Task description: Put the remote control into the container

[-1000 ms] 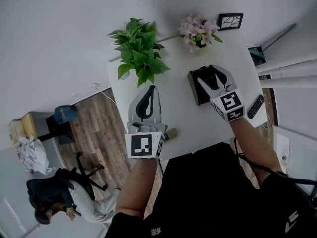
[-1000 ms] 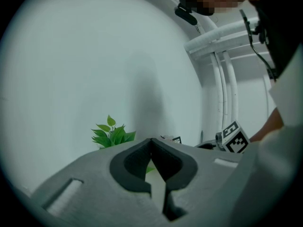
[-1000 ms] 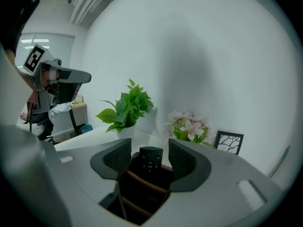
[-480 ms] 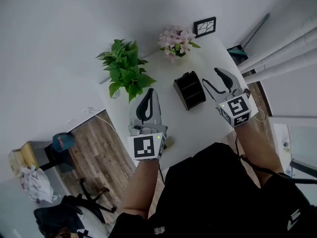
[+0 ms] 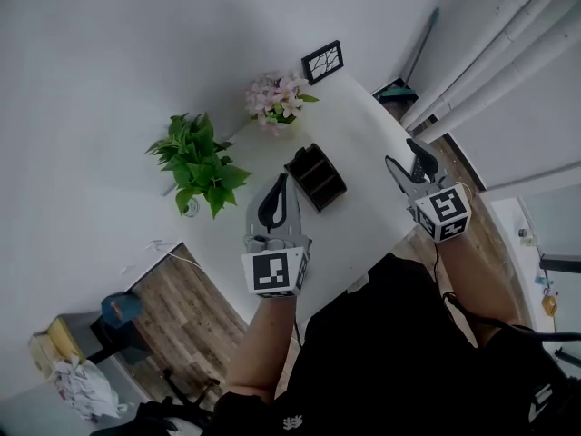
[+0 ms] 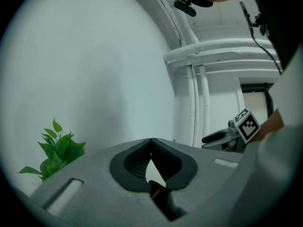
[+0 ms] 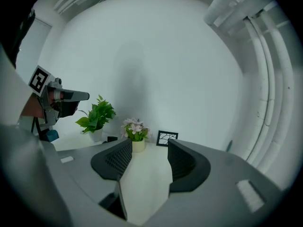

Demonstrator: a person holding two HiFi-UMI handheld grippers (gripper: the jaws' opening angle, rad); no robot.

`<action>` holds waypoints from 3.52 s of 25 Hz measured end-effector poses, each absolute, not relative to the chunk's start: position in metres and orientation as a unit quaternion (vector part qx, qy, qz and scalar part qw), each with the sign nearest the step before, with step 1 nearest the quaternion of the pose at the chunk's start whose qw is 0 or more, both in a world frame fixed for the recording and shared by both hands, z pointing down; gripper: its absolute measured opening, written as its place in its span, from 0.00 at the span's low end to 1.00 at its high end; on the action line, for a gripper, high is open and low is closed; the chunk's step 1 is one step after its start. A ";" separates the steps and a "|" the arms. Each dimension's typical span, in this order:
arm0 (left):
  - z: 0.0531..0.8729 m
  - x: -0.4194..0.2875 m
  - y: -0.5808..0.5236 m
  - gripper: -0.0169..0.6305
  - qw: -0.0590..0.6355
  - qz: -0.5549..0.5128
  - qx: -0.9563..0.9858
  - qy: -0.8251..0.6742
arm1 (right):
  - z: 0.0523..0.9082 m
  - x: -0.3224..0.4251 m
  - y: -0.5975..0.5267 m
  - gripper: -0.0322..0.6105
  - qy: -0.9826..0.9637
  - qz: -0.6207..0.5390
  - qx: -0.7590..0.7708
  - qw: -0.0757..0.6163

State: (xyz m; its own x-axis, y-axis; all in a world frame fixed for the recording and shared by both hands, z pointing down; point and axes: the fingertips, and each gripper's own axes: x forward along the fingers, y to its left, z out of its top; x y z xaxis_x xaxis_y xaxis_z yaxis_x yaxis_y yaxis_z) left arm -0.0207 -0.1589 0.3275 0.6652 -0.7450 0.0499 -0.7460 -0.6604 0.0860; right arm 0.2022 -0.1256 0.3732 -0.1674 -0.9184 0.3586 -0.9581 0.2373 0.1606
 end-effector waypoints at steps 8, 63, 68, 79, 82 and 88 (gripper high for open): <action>0.325 0.046 -0.150 0.03 0.034 0.026 0.922 -0.385 | 0.376 0.292 -0.101 0.42 -0.735 0.072 0.655 0.161; 0.432 0.289 -0.194 0.03 0.068 0.173 0.892 -0.413 | 0.646 0.430 -0.123 0.48 -0.790 0.444 0.414 0.087; 0.429 0.284 -0.196 0.03 0.073 0.170 0.887 -0.422 | 0.647 0.431 -0.125 0.34 -0.784 0.462 0.409 0.071; 0.405 0.254 -0.186 0.03 0.062 0.149 0.888 -0.431 | 0.612 0.418 -0.127 0.25 -0.798 0.417 0.428 0.082; 0.406 0.235 -0.183 0.03 0.070 0.148 0.883 -0.441 | 0.598 0.403 -0.130 0.21 -0.806 0.406 0.423 0.076; 0.399 0.213 -0.178 0.03 0.073 0.138 0.878 -0.452 | 0.573 0.376 -0.134 0.16 -0.824 0.391 0.407 0.060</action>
